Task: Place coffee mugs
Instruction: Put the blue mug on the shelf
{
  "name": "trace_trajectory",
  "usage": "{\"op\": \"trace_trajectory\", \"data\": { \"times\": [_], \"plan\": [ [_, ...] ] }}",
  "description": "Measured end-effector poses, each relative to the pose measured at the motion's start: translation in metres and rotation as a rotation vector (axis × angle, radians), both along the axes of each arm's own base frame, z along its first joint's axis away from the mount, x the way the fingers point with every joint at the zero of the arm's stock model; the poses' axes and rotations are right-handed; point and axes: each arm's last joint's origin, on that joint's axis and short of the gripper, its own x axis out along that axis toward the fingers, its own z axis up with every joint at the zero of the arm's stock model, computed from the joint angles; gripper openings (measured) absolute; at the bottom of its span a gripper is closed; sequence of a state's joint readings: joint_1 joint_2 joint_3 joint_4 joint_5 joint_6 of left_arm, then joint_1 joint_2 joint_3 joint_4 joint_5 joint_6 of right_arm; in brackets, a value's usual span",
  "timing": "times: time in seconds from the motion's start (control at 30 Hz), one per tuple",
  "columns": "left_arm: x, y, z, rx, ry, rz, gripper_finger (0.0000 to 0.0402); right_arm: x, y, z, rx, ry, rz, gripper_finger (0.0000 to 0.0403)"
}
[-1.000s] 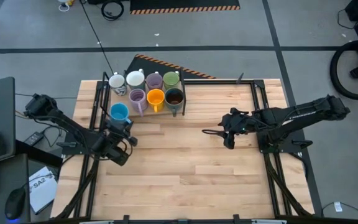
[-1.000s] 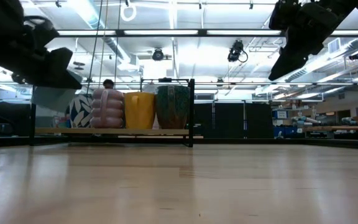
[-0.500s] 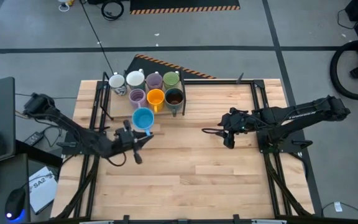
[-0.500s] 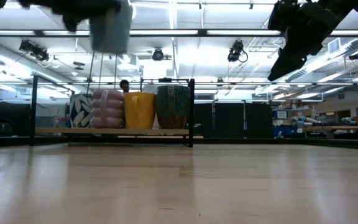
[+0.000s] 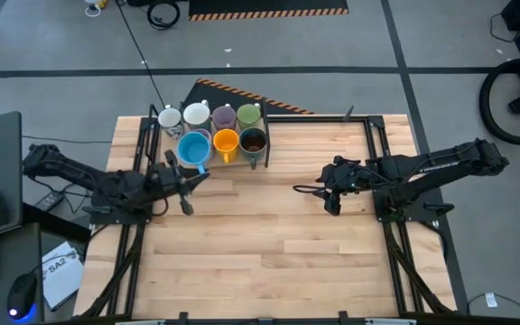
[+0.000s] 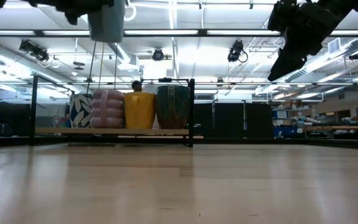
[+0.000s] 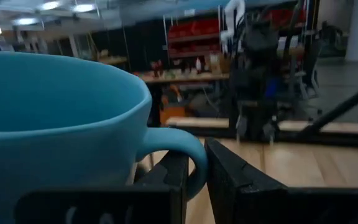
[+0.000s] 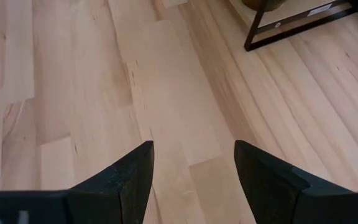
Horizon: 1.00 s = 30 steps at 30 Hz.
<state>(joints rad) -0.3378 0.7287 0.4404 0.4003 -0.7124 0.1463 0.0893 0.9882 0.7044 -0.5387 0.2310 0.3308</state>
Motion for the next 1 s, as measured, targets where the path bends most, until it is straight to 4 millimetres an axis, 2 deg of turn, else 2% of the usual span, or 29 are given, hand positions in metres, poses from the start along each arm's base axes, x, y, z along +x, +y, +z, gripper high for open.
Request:
{"op": "trace_trajectory", "data": {
  "times": [0.17, 0.3, 1.0],
  "plan": [
    [-0.024, 0.013, -0.006, -0.072, 0.08, 0.019, 0.0042, 0.0, 0.0, 0.0, 0.004, -0.001, -0.004, 0.0229],
    [-0.035, 0.018, -0.009, -0.119, 0.082, 0.034, 0.0043, 0.0, 0.0, 0.0, 0.008, -0.002, -0.008, 0.0229],
    [-0.052, 0.025, -0.078, -0.25, 0.08, 0.136, 0.0043, 0.0, 0.001, 0.0, 0.033, -0.004, -0.006, 0.0229]
  ]
}}
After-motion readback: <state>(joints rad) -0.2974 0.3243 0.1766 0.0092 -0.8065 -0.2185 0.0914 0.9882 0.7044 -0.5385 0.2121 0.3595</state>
